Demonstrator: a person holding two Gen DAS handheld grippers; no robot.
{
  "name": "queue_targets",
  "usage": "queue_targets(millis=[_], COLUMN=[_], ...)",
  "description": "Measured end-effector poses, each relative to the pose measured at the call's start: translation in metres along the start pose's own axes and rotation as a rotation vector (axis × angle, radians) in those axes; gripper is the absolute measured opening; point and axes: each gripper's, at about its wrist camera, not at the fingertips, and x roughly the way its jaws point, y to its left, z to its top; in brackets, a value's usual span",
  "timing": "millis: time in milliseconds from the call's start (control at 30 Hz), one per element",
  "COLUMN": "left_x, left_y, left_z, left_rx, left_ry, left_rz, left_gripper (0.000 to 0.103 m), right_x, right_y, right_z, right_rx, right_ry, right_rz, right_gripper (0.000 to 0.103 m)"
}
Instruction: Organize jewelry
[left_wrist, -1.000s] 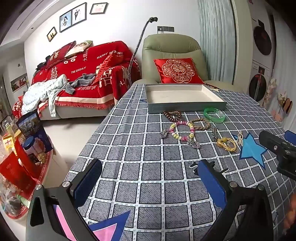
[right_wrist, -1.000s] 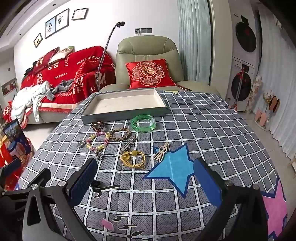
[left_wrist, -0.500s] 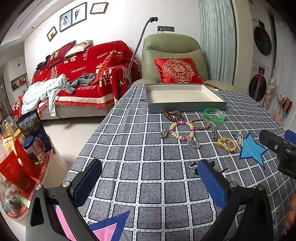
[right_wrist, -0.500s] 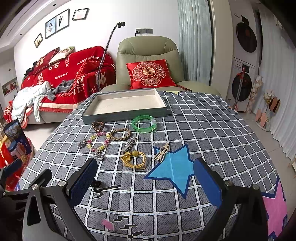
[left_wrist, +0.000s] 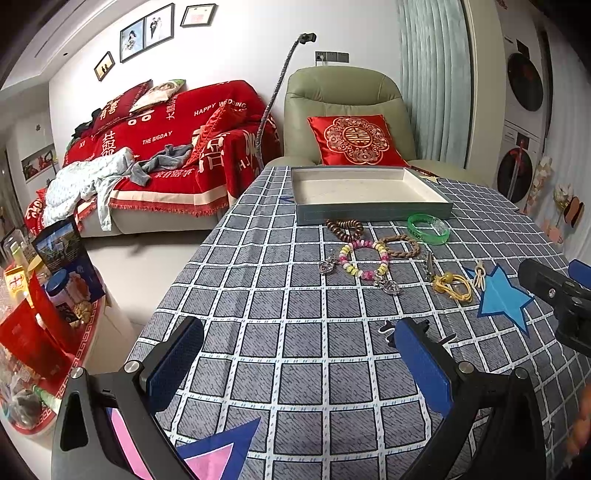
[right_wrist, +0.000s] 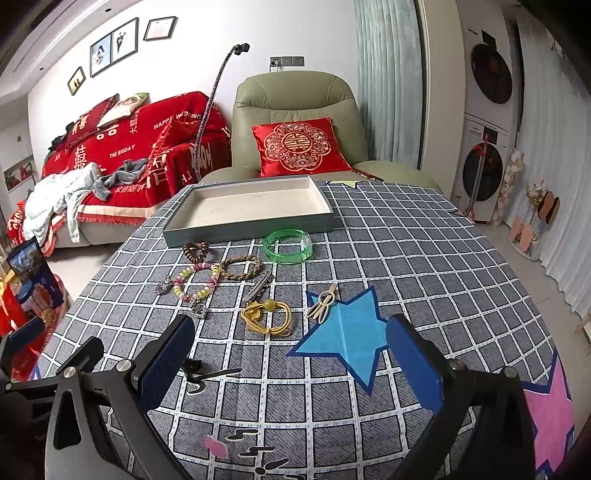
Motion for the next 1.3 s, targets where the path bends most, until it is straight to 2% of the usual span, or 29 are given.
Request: queue_targets(millis=[1300], left_x=[-0.0008], left_y=[0.0011], left_z=[-0.0032], left_rx=[-0.003], left_ry=[0.005], left_rz=[-0.005], left_gripper=[0.103], right_x=[0.0002], right_y=[0.0019], right_z=[-0.0014], right_rx=[-0.011], right_ry=[0.023], right_rz=[-0.005], right_gripper=[0.103])
